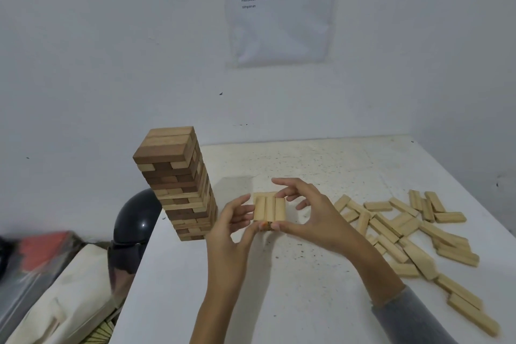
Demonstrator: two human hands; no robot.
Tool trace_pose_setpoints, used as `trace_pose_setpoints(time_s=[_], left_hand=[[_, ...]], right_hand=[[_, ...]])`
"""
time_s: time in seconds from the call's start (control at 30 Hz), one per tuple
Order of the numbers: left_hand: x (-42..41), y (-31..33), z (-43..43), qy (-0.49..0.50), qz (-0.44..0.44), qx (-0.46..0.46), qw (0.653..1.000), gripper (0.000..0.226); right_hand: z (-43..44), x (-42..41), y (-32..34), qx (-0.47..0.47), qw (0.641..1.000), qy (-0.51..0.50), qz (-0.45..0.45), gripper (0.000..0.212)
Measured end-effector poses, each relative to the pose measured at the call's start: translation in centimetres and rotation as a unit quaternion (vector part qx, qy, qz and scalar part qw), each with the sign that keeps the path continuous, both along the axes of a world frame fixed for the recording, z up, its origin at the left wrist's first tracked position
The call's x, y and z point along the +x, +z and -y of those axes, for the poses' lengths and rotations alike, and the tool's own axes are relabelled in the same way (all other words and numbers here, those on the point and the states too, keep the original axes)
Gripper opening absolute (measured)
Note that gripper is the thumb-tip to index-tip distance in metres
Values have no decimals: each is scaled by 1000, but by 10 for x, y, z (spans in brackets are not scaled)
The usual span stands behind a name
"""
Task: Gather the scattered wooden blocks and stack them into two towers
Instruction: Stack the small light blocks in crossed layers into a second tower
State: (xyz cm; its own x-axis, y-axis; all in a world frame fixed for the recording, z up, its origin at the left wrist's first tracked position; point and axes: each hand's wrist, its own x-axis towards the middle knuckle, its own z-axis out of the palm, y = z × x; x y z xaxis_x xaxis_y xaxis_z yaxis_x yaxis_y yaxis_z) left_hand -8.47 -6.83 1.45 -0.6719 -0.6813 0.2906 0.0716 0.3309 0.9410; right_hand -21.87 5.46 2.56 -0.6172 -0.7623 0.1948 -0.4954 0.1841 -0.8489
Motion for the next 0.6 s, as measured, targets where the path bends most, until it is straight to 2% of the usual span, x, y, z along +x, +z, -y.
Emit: trace_pose_setpoints(time_s=[0.17, 0.6], left_hand=[[-8, -1, 1, 5, 14, 7, 1000, 34], [-18, -2, 3, 15, 35, -2, 999, 25]], right_hand=[[9, -11, -2, 23, 1000, 6, 7, 71], [20, -19, -9, 48, 999, 9, 9, 66]])
